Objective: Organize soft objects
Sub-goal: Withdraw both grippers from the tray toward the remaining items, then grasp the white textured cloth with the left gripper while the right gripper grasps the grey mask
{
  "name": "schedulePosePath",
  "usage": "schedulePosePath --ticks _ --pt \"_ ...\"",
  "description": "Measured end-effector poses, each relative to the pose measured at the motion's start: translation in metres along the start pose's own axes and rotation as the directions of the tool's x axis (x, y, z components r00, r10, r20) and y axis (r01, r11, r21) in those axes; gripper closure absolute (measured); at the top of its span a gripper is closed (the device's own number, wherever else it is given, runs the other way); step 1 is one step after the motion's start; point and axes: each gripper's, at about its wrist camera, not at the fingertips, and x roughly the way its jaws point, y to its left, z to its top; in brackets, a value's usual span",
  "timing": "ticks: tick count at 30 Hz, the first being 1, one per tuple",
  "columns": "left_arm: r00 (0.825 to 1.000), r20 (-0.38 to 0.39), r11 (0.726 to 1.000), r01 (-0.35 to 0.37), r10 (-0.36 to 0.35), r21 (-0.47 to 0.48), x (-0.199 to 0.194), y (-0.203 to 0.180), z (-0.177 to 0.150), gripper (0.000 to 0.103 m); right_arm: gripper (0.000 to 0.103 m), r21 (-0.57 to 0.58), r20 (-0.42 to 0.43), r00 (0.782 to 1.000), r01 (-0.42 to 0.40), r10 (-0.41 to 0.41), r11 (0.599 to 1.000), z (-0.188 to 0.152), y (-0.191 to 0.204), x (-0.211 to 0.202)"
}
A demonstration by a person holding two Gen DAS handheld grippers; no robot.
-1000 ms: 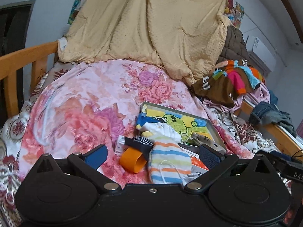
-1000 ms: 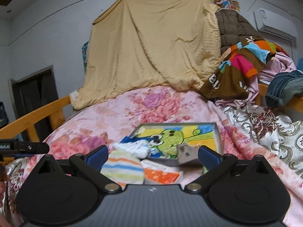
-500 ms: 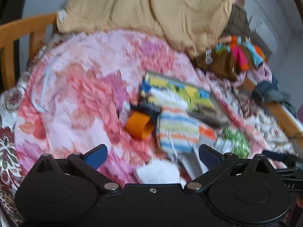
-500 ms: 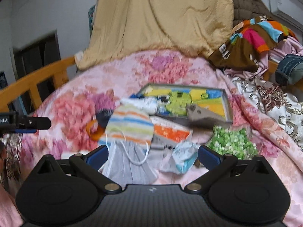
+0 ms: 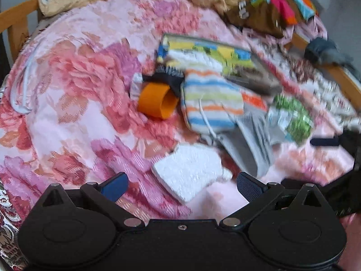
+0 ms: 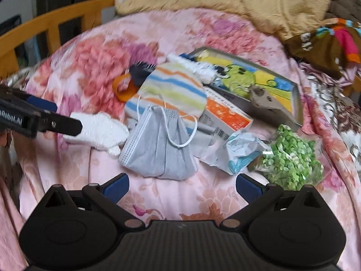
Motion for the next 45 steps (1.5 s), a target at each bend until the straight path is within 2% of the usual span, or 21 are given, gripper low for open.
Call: schedulePosePath --ticks 5,9,13,16,20,23,26,30,33,38,41,43,45 --pt "1.0 -0.019 0.995 -0.007 0.009 0.096 0.005 -0.014 -0.002 0.001 0.0 -0.14 -0.055 0.997 -0.059 0.052 0.988 0.014 -0.001 0.014" --pt "1.0 -0.026 0.992 -0.011 0.014 0.127 0.013 -0.017 0.001 0.001 0.0 -0.283 -0.069 0.994 -0.096 0.08 0.954 0.019 0.003 0.02" --pt "0.997 -0.07 0.988 -0.028 0.039 0.151 0.028 -0.019 0.004 0.001 0.0 -0.38 -0.064 0.992 -0.126 0.11 0.916 0.018 0.007 0.029" --pt "0.995 -0.075 0.974 -0.044 0.062 0.222 0.035 -0.026 0.003 0.001 0.0 -0.441 -0.036 0.992 -0.123 0.12 0.889 0.02 0.011 0.037" --pt "0.994 -0.069 0.937 -0.054 0.083 0.344 0.043 -0.037 0.0 0.002 0.001 -0.498 -0.023 0.986 -0.153 0.163 0.854 0.023 0.014 0.046" --pt "0.995 -0.069 0.912 -0.038 0.072 0.408 0.047 -0.042 -0.001 0.003 0.004 -0.507 -0.029 0.98 -0.185 0.198 0.842 0.029 0.012 0.05" --pt "0.996 -0.075 0.9 -0.019 0.057 0.435 0.05 -0.043 0.0 0.006 0.012 -0.494 -0.038 0.973 -0.218 0.229 0.842 0.034 0.007 0.057" --pt "0.994 -0.102 0.923 0.012 0.029 0.384 0.052 -0.035 0.006 0.014 0.018 -0.45 -0.04 0.965 -0.25 0.26 0.857 0.037 0.0 0.067" --pt "0.992 -0.123 0.943 0.02 0.022 0.333 0.056 -0.027 0.008 0.015 0.02 -0.427 -0.051 0.958 -0.276 0.282 0.861 0.038 0.0 0.072" --pt "0.993 -0.122 0.953 0.028 0.01 0.301 0.058 -0.021 0.008 0.026 0.027 -0.409 -0.067 0.954 -0.293 0.292 0.864 0.04 0.0 0.077" --pt "0.992 -0.125 0.96 0.042 -0.007 0.276 0.057 -0.017 0.011 0.027 0.029 -0.371 -0.079 0.957 -0.289 0.28 0.883 0.045 -0.002 0.08" --pt "0.992 -0.128 0.963 0.047 -0.013 0.265 0.058 -0.016 0.012 0.028 0.034 -0.338 -0.067 0.96 -0.28 0.274 0.899 0.051 -0.006 0.077" --pt "0.992 -0.126 0.966 0.053 -0.021 0.255 0.057 -0.014 0.013 0.028 0.043 -0.313 -0.057 0.964 -0.266 0.262 0.912 0.056 -0.008 0.076"
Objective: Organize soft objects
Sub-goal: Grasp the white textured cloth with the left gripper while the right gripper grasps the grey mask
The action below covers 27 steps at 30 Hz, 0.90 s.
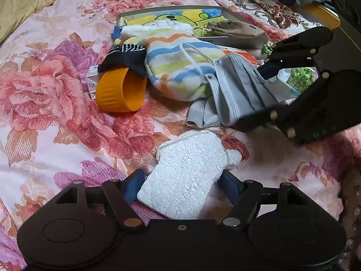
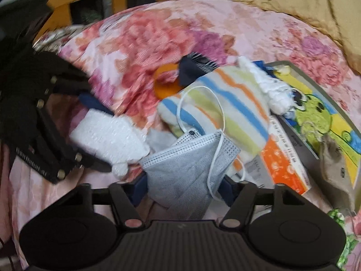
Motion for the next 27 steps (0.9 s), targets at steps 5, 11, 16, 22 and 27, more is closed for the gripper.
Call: schedulePosePath --ticks 5,11,16,22,27 --pt "0.999 0.017 0.997 0.036 -0.035 -0.066 -0.004 0.008 0.003 0.029 0.064 0.057 -0.017 1.0 0.006 -0.005 0.998 0.0 -0.01 0.001" --pt "0.995 0.065 0.977 0.085 -0.074 -0.193 -0.016 0.023 0.007 0.029 0.077 0.093 -0.016 1.0 0.026 -0.025 0.995 0.003 -0.008 -0.006" --pt "0.989 0.115 0.96 0.115 -0.088 -0.254 -0.026 0.029 0.008 0.029 0.08 0.123 0.02 0.998 0.055 -0.058 0.991 0.005 -0.008 -0.024" --pt "0.991 0.11 0.961 0.105 -0.079 -0.255 -0.024 0.03 0.005 0.03 0.083 0.166 0.046 0.996 0.071 -0.08 0.984 -0.004 -0.009 -0.038" --pt "0.962 0.25 0.946 0.176 -0.107 -0.274 -0.038 0.034 0.004 0.03 0.083 0.226 0.158 0.982 0.066 -0.104 0.972 -0.005 -0.021 -0.061"
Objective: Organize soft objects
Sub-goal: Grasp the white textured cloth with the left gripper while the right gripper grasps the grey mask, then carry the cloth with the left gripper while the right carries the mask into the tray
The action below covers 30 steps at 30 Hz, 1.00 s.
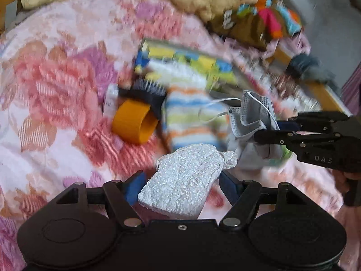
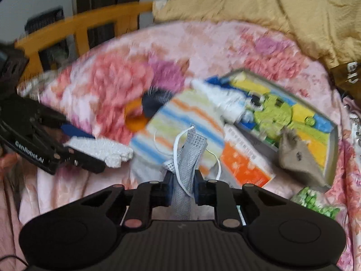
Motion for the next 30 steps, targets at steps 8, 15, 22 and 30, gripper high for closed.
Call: schedulePosePath --ticks 8,15,22,30 --pt "0.982 0.19 0.999 0.013 -0.019 0.031 -0.014 -0.01 0.003 0.03 0.083 0.07 0.172 0.984 0.04 -0.052 0.997 -0.007 -0.03 -0.021" --pt "0.953 0.303 0.999 -0.023 0.011 0.037 -0.005 -0.03 0.031 0.029 0.083 0.168 0.241 0.959 0.108 -0.147 0.98 0.011 -0.071 -0.01" --pt "0.939 0.343 0.998 -0.019 -0.006 0.067 0.056 -0.067 0.089 0.029 0.082 0.219 0.243 0.945 0.165 -0.217 0.962 0.022 -0.098 0.013" --pt "0.953 0.299 0.994 -0.076 0.05 0.076 0.139 -0.092 0.141 0.029 0.081 0.346 0.209 0.941 0.182 -0.265 0.92 0.017 -0.14 0.029"
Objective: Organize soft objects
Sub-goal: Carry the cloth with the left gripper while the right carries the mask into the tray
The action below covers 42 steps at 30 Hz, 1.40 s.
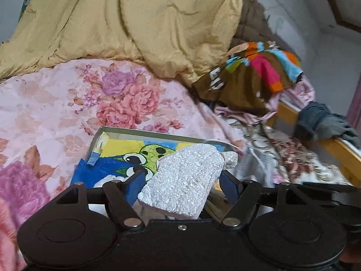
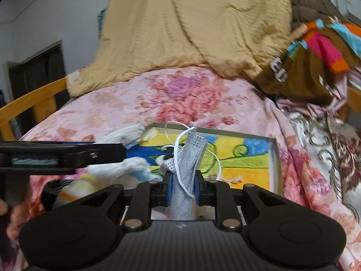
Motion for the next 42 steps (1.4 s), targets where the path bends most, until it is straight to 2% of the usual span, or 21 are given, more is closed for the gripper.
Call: schedulePosePath --ticks 4,8,14,19,22,25,28,35,42 --pt "0.997 -0.078 0.999 -0.03 0.028 -0.023 0.036 -0.002 0.003 0.029 0.08 0.088 -0.013 1.0 0.015 -0.014 0.996 0.0 -0.024 0.017" --pt "0.983 -0.169 0.996 -0.072 0.064 -0.047 0.066 -0.001 -0.001 0.029 0.079 0.116 -0.02 0.999 0.04 -0.038 0.992 -0.006 -0.04 0.027" --pt "0.969 -0.224 0.994 -0.109 0.104 -0.013 0.087 -0.01 -0.011 0.029 0.077 0.196 -0.036 0.998 0.056 -0.049 0.979 -0.014 -0.067 0.034" --pt "0.957 -0.263 0.992 -0.123 0.124 0.02 0.096 -0.022 -0.013 0.029 0.069 0.218 -0.044 0.998 0.055 -0.047 0.974 -0.016 -0.076 0.038" --pt "0.948 -0.288 0.99 -0.138 0.138 0.019 0.1 -0.024 -0.015 0.029 0.06 0.229 -0.049 0.997 0.064 -0.054 0.971 -0.018 -0.081 0.038" --pt "0.945 -0.299 0.989 -0.144 0.135 -0.009 0.1 -0.021 -0.015 0.027 0.052 0.241 -0.06 0.996 0.073 -0.06 0.968 -0.018 -0.085 0.038" --pt "0.952 -0.288 0.991 -0.124 0.107 -0.041 0.094 -0.019 -0.015 0.021 0.042 0.235 -0.065 0.995 0.088 -0.074 0.968 -0.017 -0.086 0.036" --pt "0.957 -0.266 0.987 -0.142 0.119 -0.071 0.078 -0.017 -0.012 0.017 0.017 0.238 -0.062 0.995 0.095 -0.083 0.967 -0.017 -0.089 0.032" --pt "0.963 -0.228 0.983 -0.163 0.141 -0.083 0.058 -0.019 -0.01 0.01 0.008 0.242 -0.062 0.995 0.088 -0.075 0.966 -0.015 -0.09 0.028"
